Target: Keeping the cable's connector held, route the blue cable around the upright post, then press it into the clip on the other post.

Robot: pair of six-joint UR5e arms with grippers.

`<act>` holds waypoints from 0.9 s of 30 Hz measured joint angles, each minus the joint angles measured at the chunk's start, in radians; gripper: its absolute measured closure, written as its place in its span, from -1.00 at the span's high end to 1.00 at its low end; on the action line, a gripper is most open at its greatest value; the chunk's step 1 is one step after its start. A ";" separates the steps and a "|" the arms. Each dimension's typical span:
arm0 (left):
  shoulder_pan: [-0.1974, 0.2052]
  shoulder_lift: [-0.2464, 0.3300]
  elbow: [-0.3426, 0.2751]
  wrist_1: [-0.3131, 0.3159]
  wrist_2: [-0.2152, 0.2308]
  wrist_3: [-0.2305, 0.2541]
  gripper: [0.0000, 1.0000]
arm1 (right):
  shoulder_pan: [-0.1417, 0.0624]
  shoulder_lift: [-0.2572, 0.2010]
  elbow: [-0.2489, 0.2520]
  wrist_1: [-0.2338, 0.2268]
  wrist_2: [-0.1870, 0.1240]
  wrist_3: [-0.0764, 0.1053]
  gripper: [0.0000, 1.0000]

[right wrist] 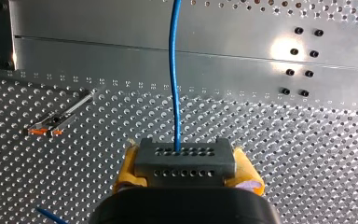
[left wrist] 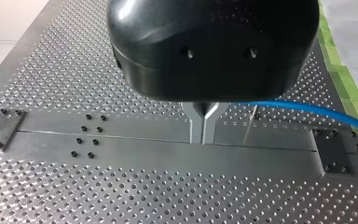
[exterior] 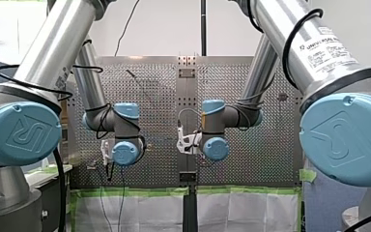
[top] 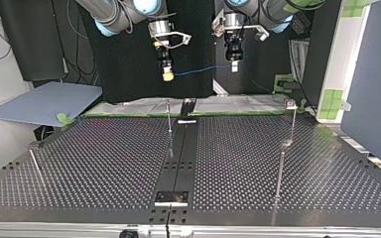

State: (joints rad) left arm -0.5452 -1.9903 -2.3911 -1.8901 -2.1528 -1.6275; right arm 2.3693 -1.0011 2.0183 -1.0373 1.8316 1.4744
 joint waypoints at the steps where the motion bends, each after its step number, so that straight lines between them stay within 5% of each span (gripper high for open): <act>1: 0.000 0.000 0.000 0.000 0.000 0.000 -1.00 | 0.000 0.000 0.000 0.000 0.000 0.000 -1.00; 17: 0.002 0.005 -0.001 -0.004 -0.004 0.004 -1.00 | -0.001 0.001 0.001 -0.001 0.001 -0.002 -1.00; 27: 0.003 0.080 -0.002 -0.080 -0.065 0.055 -1.00 | -0.017 0.058 0.025 -0.015 0.061 -0.044 -1.00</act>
State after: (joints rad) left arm -0.5420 -1.9103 -2.3926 -1.9696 -2.2181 -1.5720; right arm 2.3528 -0.9426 2.0435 -1.0521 1.8929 1.4308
